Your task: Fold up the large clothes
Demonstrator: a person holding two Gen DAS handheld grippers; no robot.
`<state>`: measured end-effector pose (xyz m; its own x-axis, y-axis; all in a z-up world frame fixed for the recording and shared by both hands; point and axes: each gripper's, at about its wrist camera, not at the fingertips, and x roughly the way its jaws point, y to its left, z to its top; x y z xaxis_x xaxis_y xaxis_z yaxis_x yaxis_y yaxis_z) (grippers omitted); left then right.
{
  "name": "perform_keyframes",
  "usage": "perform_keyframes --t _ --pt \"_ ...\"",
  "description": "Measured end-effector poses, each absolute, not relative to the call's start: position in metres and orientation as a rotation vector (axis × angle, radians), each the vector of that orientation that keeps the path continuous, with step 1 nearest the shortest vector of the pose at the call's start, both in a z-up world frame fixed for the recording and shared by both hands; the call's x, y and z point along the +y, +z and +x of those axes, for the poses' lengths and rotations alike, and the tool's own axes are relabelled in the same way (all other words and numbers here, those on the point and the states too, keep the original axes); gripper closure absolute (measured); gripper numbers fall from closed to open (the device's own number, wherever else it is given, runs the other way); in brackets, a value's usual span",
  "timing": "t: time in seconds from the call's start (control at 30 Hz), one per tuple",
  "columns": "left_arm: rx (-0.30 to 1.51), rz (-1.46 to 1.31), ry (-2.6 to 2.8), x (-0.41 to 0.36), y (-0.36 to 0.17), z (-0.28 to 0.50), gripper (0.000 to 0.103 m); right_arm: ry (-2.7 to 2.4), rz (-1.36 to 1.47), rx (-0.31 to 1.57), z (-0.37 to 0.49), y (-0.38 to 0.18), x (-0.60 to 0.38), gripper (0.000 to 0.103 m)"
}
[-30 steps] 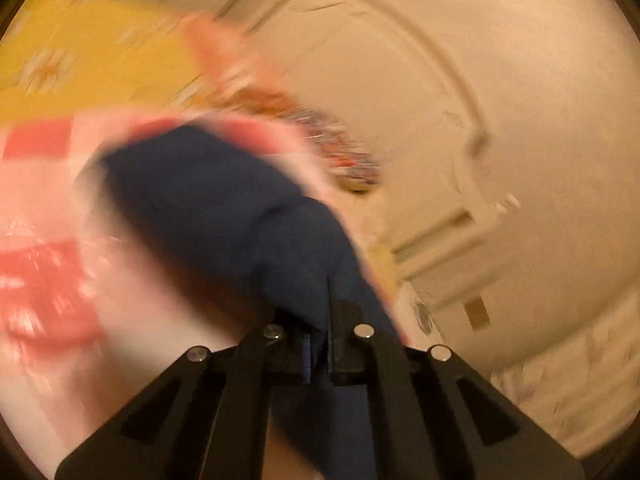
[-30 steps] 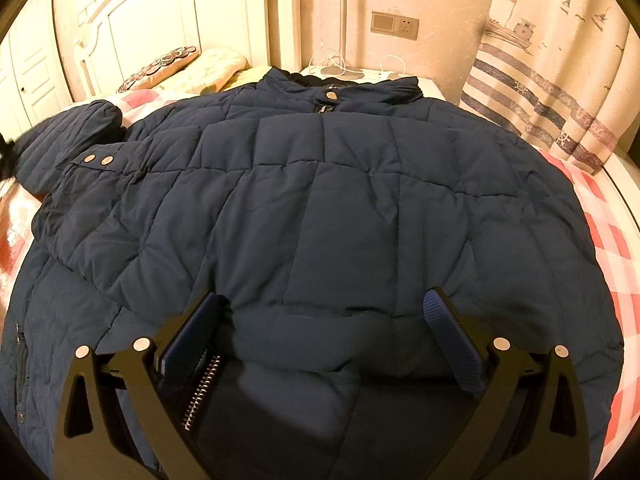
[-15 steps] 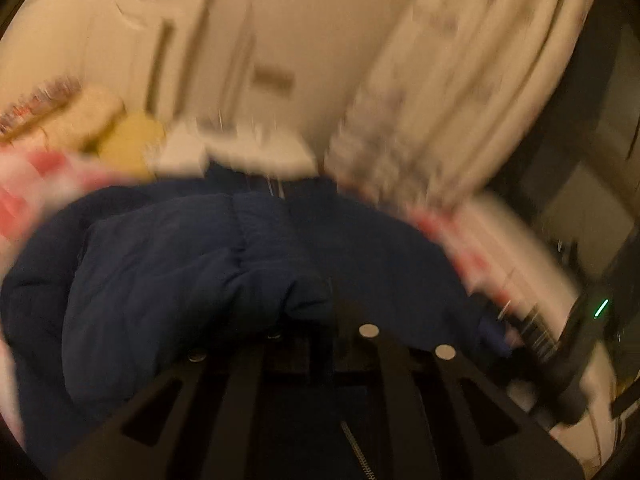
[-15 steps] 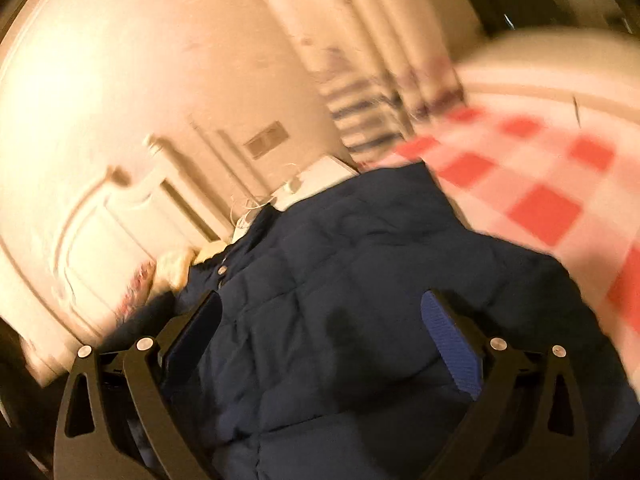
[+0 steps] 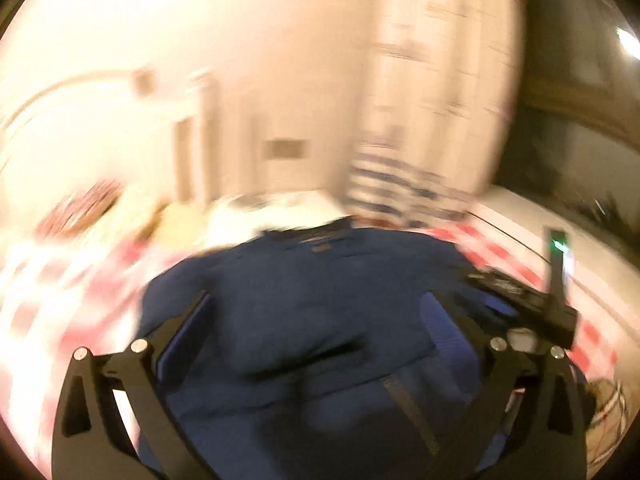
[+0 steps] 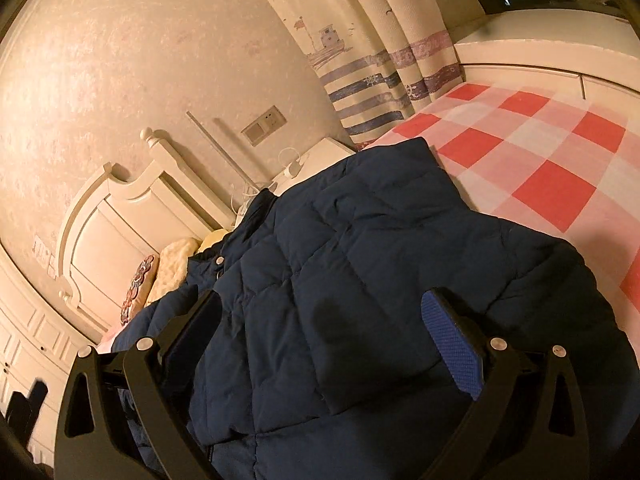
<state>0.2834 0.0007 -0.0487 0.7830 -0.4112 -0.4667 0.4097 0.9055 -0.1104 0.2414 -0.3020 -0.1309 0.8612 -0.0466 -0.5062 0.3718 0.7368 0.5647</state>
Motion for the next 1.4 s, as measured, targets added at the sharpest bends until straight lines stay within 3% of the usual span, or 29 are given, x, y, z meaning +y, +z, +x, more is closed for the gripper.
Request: perform_keyframes --t 0.03,0.1,0.13,0.17,0.5,0.6,0.83,0.97,1.1,1.2,1.3,1.33,1.4 --pt "0.563 -0.048 -0.325 0.023 -0.062 0.292 0.003 -0.237 0.701 0.494 0.243 -0.13 -0.3 0.006" --pt "0.671 -0.094 -0.177 0.052 -0.086 0.306 0.021 -0.226 0.675 0.504 0.248 -0.129 -0.296 0.006" --pt "0.737 -0.116 -0.128 0.066 -0.102 0.315 0.038 -0.22 0.663 0.509 0.249 -0.128 -0.294 0.006" --pt "0.771 -0.127 -0.106 0.072 -0.11 0.32 0.042 -0.215 0.65 0.515 0.251 -0.127 -0.292 0.006" --pt "0.842 -0.1 -0.104 0.074 -0.146 0.343 0.042 -0.138 0.524 0.563 0.262 -0.12 -0.264 0.006" --pt "0.852 -0.086 -0.104 0.072 -0.148 0.339 0.039 -0.006 0.319 0.566 0.268 -0.1 -0.218 0.006" --pt "0.897 -0.117 -0.091 0.083 -0.156 0.347 0.015 0.16 -0.293 0.641 0.29 -0.085 -0.083 0.006" --pt "0.895 -0.103 -0.086 0.083 -0.156 0.347 0.014 0.157 -0.482 0.742 0.315 -0.11 -0.045 0.009" --pt "0.894 -0.089 -0.08 0.083 -0.155 0.347 0.014 0.16 -0.447 0.762 0.33 -0.119 -0.039 0.014" --pt "0.89 -0.064 -0.071 0.081 -0.154 0.346 0.014 0.179 -0.338 0.748 0.332 -0.111 -0.047 0.023" --pt "0.891 -0.064 -0.072 0.081 -0.154 0.346 0.014 0.207 -0.232 0.7 0.326 -0.097 -0.061 0.057" --pt "0.893 -0.071 -0.073 0.082 -0.155 0.347 0.013 0.216 -0.163 0.685 0.323 -0.089 -0.071 0.064" --pt "0.897 -0.081 -0.076 0.084 -0.155 0.347 0.012 0.217 -0.02 0.655 0.315 -0.076 -0.097 0.067"
